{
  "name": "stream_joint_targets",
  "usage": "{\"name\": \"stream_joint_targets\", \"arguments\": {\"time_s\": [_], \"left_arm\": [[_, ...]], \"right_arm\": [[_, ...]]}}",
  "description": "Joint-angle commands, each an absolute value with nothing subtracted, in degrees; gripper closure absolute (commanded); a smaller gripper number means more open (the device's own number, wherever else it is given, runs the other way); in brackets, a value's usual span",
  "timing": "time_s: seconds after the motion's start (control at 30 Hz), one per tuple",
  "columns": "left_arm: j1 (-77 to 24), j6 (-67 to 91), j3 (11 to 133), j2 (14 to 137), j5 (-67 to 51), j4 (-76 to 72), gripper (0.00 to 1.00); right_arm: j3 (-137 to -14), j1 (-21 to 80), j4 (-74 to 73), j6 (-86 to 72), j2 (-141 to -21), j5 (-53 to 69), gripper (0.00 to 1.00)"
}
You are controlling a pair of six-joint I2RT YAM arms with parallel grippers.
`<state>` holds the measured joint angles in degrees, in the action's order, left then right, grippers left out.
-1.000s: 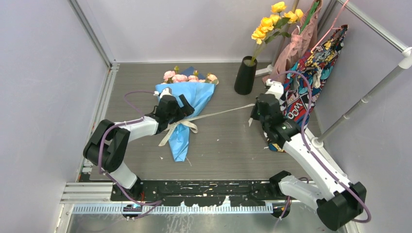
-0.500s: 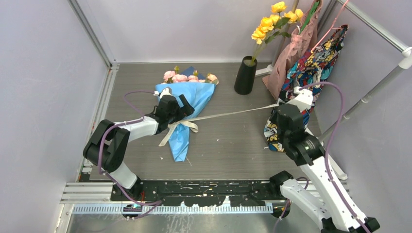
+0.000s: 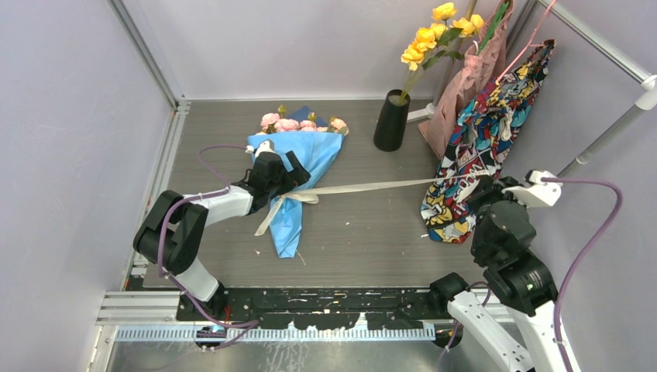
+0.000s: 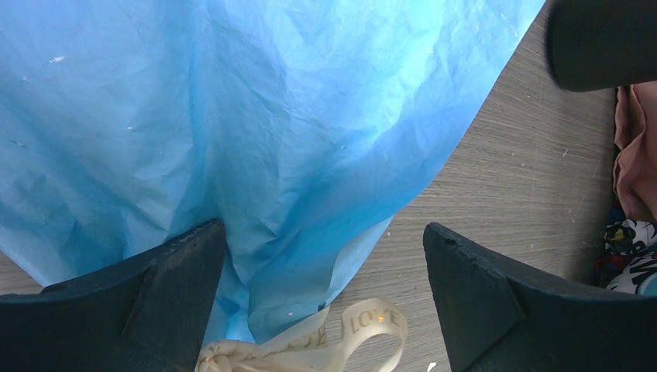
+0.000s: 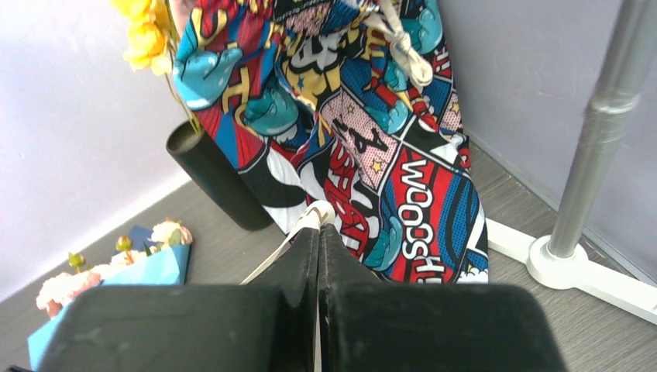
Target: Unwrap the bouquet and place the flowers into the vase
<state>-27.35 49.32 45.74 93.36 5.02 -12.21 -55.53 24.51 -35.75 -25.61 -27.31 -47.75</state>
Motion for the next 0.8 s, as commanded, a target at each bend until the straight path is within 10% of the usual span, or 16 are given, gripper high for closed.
{"name": "stream_joint_targets", "arguments": {"time_s": [0.0, 0.5, 0.67, 0.77], "left_arm": [[-27.1, 48.5, 45.8, 94.4, 5.2, -12.0, 0.0], [-27.1, 41.6, 47.9, 84.4, 2.7, -6.5, 0.0], [-29.7, 34.4, 50.5, 76.6, 7.4, 4.5, 0.0], [-33.4, 28.3, 49.9, 71.9, 13.1, 10.4, 0.0]], "right_arm": [[-57.8, 24.2, -34.0, -25.0, -26.4, -50.6, 0.99], [-49.5, 24.5, -24.9, -31.7, -40.9, -24.9, 0.99], [-49.2, 26.7, -24.1, -31.9, -48.6, -22.6, 0.56], [-48.9, 28.9, -23.2, -32.0, -51.8, -23.3, 0.48]]}}
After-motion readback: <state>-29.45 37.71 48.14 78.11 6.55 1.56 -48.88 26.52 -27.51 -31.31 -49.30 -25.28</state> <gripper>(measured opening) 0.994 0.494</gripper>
